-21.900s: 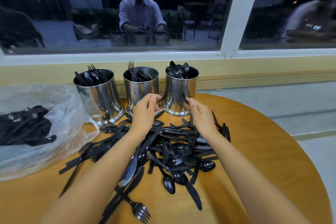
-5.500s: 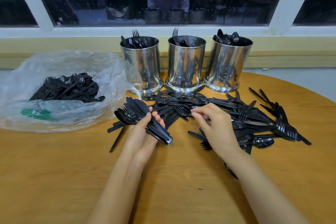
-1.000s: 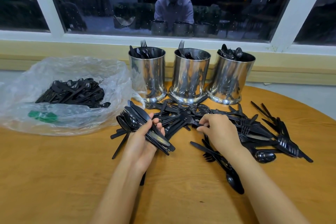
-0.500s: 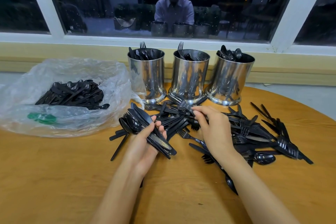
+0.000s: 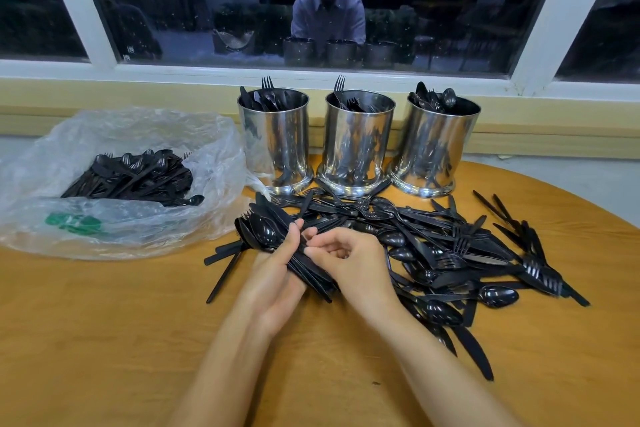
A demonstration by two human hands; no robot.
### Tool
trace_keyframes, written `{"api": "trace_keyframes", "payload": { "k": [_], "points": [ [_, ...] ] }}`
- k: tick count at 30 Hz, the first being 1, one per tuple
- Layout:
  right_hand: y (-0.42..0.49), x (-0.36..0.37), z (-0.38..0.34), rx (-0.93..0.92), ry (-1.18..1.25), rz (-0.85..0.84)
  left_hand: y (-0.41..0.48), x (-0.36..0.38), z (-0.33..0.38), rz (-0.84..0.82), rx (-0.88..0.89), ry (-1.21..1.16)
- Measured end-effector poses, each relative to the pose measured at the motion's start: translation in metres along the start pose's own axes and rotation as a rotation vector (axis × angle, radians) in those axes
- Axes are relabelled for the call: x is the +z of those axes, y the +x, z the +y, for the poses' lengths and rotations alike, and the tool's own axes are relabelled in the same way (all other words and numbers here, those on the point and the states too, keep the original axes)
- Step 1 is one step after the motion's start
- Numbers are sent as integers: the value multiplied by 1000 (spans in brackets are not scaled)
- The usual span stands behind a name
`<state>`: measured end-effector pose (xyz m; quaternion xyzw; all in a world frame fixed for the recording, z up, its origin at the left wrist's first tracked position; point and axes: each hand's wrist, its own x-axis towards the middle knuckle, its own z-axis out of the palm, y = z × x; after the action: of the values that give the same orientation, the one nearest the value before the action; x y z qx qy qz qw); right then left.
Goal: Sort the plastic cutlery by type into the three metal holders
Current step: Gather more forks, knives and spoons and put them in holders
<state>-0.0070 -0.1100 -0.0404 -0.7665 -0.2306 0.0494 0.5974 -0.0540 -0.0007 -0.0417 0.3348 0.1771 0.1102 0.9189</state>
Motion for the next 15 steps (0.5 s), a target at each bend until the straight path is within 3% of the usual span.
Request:
{"api": "trace_keyframes", "payload": {
  "k": [3, 6, 9, 15],
  "points": [
    [-1, -1, -1, -57, -102, -57, 1, -3, 0, 19, 28, -35],
    [4, -23, -1, -100, -268, 19, 7, -12, 5, 71, 54, -79],
    [9, -58, 8, -18, -529, 45, 9, -15, 10, 88, 45, -128],
    [6, -72, 16, 138, -873, -104, 9, -17, 8, 67, 15, -112]
  ]
}}
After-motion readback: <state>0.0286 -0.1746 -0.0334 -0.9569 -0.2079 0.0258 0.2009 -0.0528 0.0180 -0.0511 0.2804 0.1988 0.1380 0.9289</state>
